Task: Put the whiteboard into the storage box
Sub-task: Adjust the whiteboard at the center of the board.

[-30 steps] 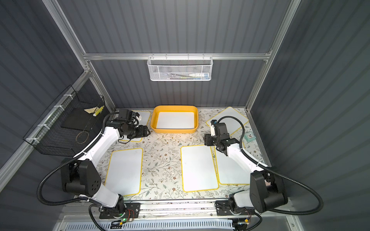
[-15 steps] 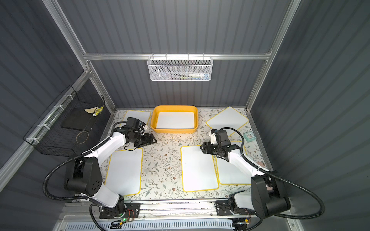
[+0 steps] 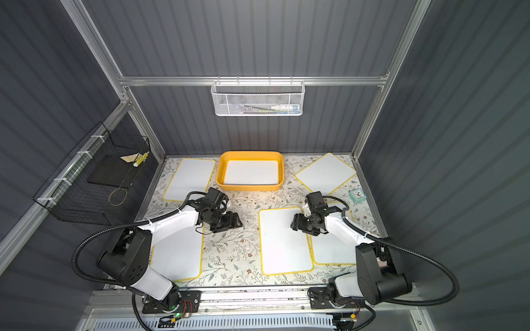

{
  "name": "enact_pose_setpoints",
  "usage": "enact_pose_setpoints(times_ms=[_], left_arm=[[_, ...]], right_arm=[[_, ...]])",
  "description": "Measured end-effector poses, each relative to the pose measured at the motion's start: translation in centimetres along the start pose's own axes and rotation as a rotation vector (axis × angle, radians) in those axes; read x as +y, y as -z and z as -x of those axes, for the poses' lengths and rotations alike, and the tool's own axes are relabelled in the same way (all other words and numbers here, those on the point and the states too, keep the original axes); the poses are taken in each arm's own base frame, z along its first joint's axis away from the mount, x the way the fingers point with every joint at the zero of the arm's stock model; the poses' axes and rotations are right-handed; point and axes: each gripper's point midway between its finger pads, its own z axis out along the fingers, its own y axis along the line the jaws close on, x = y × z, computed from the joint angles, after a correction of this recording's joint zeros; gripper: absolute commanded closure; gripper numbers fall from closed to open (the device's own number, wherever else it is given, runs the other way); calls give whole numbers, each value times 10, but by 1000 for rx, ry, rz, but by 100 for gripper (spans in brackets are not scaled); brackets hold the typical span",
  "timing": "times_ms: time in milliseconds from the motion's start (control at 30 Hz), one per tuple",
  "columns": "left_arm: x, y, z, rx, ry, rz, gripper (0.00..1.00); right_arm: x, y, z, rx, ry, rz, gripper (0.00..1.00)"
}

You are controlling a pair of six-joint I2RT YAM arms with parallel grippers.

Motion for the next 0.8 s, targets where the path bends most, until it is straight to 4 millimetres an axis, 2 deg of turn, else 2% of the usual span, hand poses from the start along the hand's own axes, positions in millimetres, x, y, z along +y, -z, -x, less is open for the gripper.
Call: enact_pose_setpoints(times_ms=[267,667,800], left_arm=[[-13,-28,-17,45,-24,17,20],[-26,-35,-7,17,-35,-24,19],[-27,-36,-7,18,-35,-28,19]], right_arm=[[-17,1,6,-5,-12,-67,27],[-15,-20,13,27,13,-50,20],[-5,-25,17,33,40,-33,19]])
